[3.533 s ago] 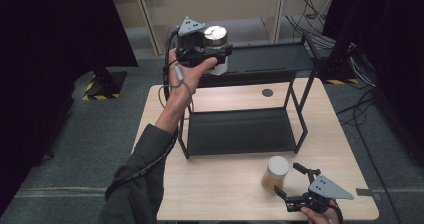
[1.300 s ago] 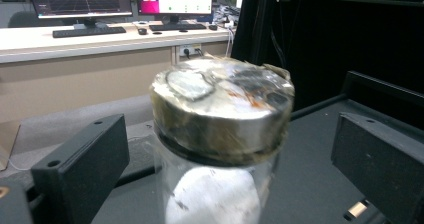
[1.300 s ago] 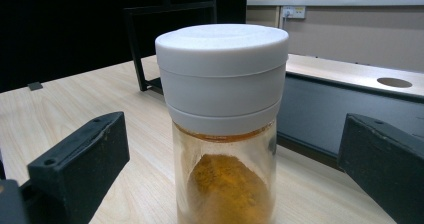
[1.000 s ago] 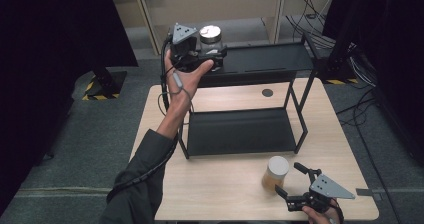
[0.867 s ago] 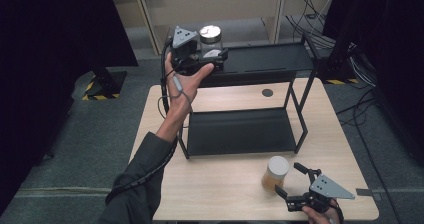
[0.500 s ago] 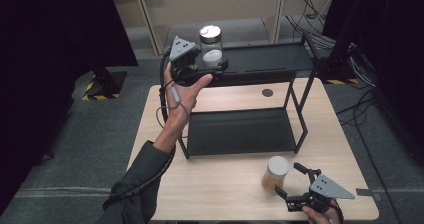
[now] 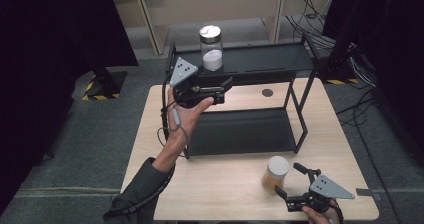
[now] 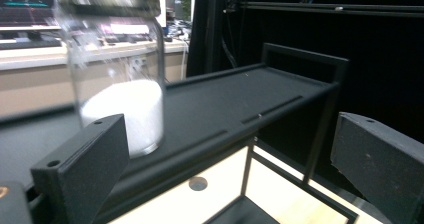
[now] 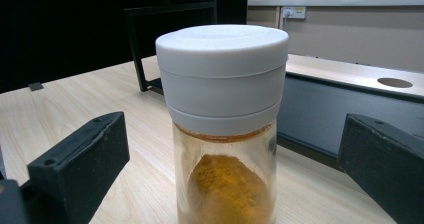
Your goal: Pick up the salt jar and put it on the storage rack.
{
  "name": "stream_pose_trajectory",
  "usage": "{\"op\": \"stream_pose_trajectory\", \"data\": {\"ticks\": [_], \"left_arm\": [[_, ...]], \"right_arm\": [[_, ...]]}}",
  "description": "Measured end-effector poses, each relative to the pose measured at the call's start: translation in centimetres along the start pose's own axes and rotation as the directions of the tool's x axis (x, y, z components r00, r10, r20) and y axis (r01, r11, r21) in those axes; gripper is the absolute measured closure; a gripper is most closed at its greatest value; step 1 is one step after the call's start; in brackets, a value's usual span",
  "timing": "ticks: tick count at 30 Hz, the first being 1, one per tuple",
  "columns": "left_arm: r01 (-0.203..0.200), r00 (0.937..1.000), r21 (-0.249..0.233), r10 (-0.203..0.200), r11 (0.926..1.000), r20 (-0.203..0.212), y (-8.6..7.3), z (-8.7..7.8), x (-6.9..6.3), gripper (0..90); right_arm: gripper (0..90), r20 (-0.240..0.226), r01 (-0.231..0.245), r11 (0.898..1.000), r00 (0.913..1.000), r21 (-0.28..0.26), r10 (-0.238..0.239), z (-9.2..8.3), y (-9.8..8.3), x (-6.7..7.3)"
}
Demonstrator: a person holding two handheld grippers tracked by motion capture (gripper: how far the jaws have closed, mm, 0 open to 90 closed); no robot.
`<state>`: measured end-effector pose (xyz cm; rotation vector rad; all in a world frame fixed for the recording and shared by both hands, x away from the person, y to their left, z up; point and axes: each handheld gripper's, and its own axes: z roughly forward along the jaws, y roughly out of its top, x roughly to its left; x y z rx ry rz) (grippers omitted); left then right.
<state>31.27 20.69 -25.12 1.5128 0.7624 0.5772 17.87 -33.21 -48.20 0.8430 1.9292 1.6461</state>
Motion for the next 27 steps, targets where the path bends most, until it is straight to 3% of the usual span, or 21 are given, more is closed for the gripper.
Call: {"op": "stream_pose_trajectory", "data": {"ticks": [13, 21, 27], "left_arm": [[-0.015, 0.9984, 0.009, 0.014, 0.9999, 0.054, -4.5, -0.3, -0.9, 1.4], [0.010, 0.9952, -0.007, -0.009, 0.9999, 0.097, -7.0, -1.3, -1.0, 1.5], [0.006, 0.9924, -0.006, -0.005, 1.0000, 0.123, -8.3, -2.2, -1.2, 1.5]], "right_arm": [[0.4, 0.002, -0.002, 1.000, 1.0000, 0.000, 0.002, 0.0, 0.0, 0.0], [0.4, 0.001, 0.000, 1.000, 1.0000, -0.001, 0.000, 0.0, 0.0, -0.1], [0.4, 0.000, 0.000, 1.000, 1.0000, 0.001, 0.000, 0.1, 0.0, 0.0]]}}
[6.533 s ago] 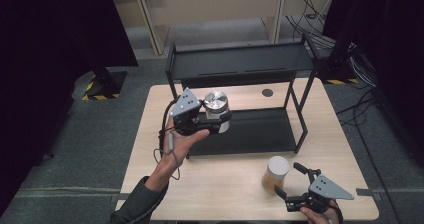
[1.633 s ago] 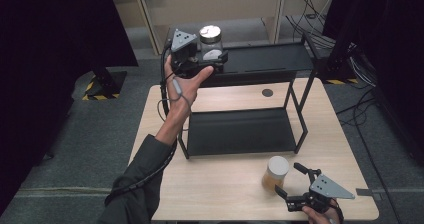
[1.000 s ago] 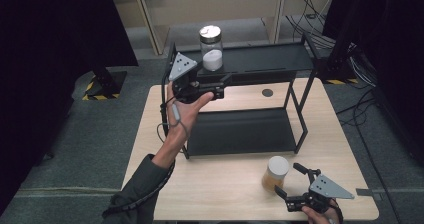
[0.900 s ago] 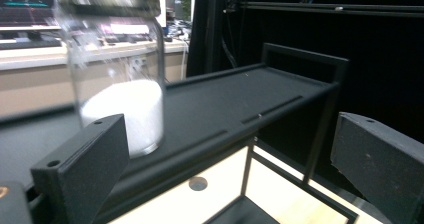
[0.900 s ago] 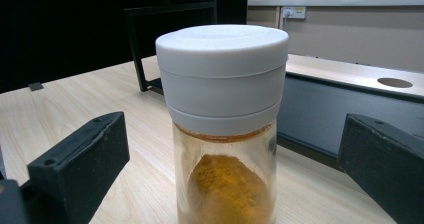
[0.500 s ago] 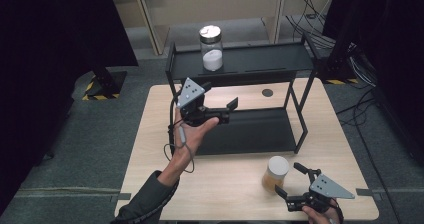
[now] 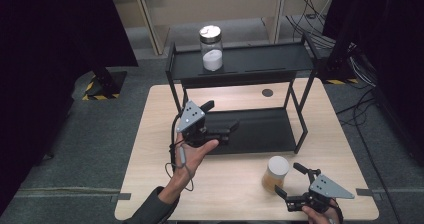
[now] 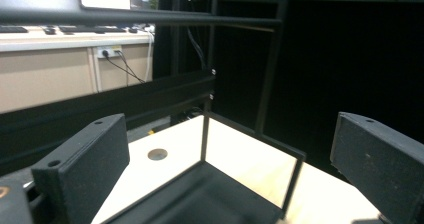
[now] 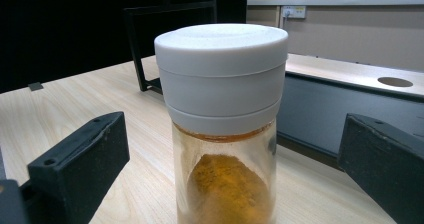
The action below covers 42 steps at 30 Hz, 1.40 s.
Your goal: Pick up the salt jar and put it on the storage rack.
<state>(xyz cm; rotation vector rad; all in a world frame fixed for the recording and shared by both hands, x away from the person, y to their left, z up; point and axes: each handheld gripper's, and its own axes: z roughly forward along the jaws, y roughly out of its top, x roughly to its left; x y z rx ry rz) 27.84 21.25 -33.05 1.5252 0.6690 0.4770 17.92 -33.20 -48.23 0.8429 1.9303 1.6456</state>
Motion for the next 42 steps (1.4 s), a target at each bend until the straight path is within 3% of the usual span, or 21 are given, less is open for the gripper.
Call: {"op": "stream_pose_trajectory", "data": {"ticks": [11, 26, 31, 42], "left_arm": [[-0.009, 0.9994, 0.024, 0.008, 0.9997, 0.034, -2.8, -1.4, -0.3, 1.9], [0.004, 0.9977, 0.033, -0.006, 0.9994, 0.068, -6.5, -1.9, -0.6, 1.9], [-0.005, 0.9975, 0.040, 0.002, 0.9992, 0.071, -7.5, -1.9, -0.9, 1.7], [0.015, 0.9973, 0.035, -0.018, 0.9993, 0.072, -9.7, -2.3, -0.4, 0.2]], "right_arm": [[0.4, 0.000, 0.000, 1.000, 1.0000, -0.001, 0.000, 0.0, 0.0, 0.0], [0.4, 0.001, -0.004, 1.000, 1.0000, -0.002, 0.004, 0.0, 0.0, -0.1], [0.4, 0.000, -0.006, 1.000, 1.0000, -0.002, 0.006, 0.0, -0.1, -0.1], [0.4, 0.000, -0.005, 1.000, 1.0000, -0.001, 0.005, 0.0, -0.1, -0.1]]}}
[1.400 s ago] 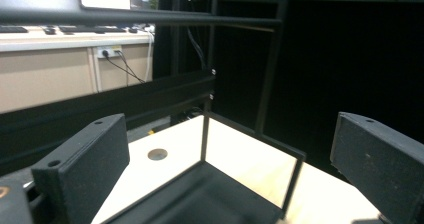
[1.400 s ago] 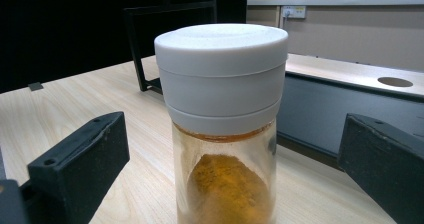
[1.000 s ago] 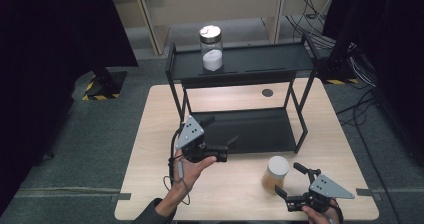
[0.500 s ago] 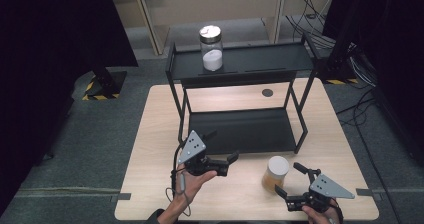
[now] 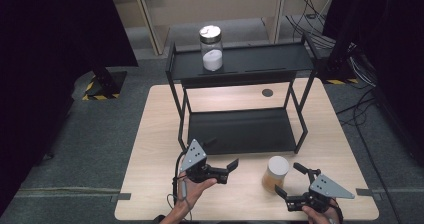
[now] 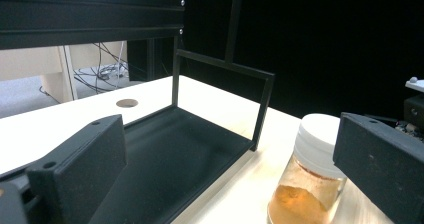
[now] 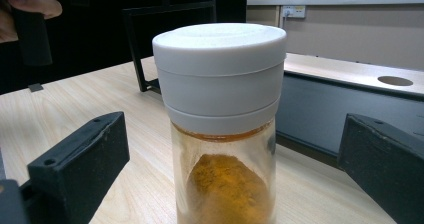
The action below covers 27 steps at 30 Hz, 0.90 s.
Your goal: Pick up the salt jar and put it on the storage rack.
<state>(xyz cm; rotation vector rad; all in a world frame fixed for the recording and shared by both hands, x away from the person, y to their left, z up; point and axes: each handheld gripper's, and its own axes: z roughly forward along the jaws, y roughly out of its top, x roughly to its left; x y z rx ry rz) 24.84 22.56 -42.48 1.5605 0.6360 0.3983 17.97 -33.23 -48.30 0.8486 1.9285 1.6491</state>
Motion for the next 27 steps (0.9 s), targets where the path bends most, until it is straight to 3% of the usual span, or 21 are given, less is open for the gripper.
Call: {"op": "stream_pose_trajectory", "data": {"ticks": [18, 27], "left_arm": [[0.038, 0.9990, 0.057, -0.039, 0.9976, 0.022, -3.4, -0.7, 0.2, 0.2], [0.006, 0.9995, 0.078, -0.008, 0.9970, 0.032, -4.5, -1.0, -0.5, 0.2]], "right_arm": [[0.4, -0.001, 0.003, 1.000, 1.0000, 0.001, -0.003, 0.0, 0.0, 0.1], [0.4, 0.001, 0.005, 1.000, 1.0000, 0.000, -0.005, 0.0, 0.0, 0.0]]}}
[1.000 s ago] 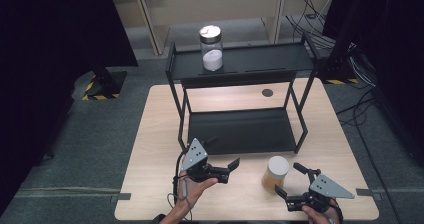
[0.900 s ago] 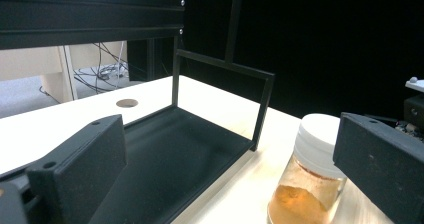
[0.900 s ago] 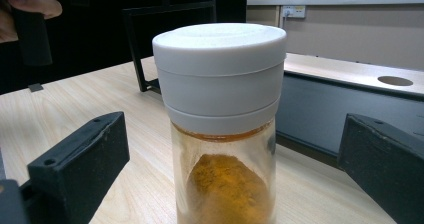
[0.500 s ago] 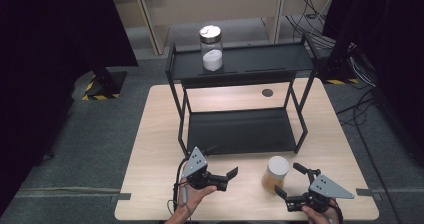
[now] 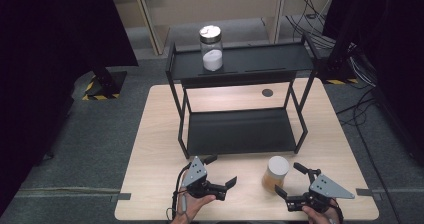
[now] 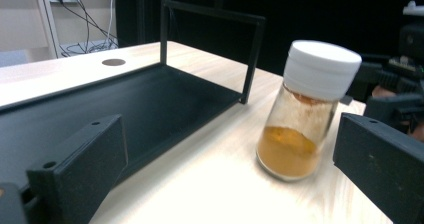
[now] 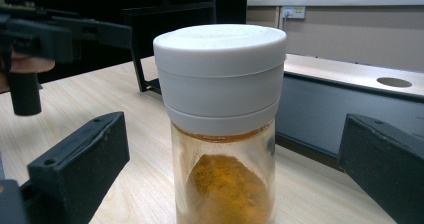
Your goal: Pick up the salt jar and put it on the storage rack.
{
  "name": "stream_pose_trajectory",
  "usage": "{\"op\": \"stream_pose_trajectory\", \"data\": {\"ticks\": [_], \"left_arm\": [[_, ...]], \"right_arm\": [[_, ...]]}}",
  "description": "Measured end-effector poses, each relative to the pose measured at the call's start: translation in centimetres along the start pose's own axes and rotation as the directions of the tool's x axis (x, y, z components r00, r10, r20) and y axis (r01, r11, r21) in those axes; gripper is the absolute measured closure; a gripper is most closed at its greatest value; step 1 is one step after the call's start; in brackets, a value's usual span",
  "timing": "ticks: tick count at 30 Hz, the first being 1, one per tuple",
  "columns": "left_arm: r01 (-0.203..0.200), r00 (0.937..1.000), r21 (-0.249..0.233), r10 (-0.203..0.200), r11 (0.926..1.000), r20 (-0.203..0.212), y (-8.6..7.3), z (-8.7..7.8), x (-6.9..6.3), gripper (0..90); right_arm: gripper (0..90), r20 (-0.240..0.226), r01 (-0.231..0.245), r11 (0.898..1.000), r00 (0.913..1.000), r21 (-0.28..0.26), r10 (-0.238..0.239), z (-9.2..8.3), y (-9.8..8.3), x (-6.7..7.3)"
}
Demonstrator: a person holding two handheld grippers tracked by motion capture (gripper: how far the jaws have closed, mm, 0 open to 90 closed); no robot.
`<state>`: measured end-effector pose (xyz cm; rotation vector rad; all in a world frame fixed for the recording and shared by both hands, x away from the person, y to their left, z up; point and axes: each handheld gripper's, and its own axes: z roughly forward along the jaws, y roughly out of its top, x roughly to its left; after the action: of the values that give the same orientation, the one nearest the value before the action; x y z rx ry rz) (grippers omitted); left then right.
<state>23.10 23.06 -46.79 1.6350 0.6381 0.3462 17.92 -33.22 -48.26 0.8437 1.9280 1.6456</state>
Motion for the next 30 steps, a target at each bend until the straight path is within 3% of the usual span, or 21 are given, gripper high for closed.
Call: {"op": "stream_pose_trajectory", "data": {"ticks": [12, 30], "left_arm": [[-0.028, 0.9996, 0.005, 0.028, 0.9996, 0.008, -0.92, -0.24, -0.70, 0.3], [-0.019, 0.9998, 0.011, 0.019, 0.9998, 0.004, -0.95, -0.10, -0.63, 0.3]], "right_arm": [[0.4, 0.000, 0.003, 1.000, 1.0000, -0.002, -0.003, -0.08, -0.01, 0.02], [0.4, 0.004, -0.004, 1.000, 1.0000, -0.006, 0.004, -0.08, -0.09, -0.14]]}}
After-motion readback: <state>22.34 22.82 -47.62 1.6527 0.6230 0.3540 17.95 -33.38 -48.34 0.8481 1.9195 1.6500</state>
